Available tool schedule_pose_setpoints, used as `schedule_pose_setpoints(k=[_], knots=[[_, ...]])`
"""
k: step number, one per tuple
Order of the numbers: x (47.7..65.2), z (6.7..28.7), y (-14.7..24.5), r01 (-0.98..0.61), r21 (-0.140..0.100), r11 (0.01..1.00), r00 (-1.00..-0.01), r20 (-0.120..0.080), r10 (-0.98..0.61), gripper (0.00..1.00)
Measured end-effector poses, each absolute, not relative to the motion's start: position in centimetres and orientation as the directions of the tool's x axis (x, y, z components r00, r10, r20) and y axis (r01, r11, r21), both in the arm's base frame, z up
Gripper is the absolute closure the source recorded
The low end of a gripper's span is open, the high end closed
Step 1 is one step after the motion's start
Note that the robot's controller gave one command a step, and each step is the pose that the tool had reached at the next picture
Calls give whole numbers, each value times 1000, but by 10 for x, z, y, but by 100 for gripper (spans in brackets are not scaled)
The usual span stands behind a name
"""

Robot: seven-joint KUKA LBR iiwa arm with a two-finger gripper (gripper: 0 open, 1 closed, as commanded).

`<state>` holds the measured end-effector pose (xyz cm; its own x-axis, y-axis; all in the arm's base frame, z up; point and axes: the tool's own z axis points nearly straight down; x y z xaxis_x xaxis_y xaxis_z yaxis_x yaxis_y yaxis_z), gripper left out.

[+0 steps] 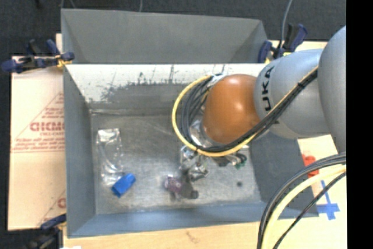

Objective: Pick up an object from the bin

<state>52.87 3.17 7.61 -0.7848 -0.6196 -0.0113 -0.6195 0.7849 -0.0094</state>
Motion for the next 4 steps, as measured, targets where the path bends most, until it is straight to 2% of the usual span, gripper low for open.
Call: schedule_pose_setpoints(k=[1, 2, 3, 4], knots=[[516, 273, 64, -652, -7, 758, -758, -10, -652, 100], [515, 268, 64, -652, -1, 758, -758, -4, -652, 0], [537, 333, 59, -818, -7, 575, -575, -6, -818, 0], [482, 225, 76, -879, 7, 476, -476, 2, -879, 0]])
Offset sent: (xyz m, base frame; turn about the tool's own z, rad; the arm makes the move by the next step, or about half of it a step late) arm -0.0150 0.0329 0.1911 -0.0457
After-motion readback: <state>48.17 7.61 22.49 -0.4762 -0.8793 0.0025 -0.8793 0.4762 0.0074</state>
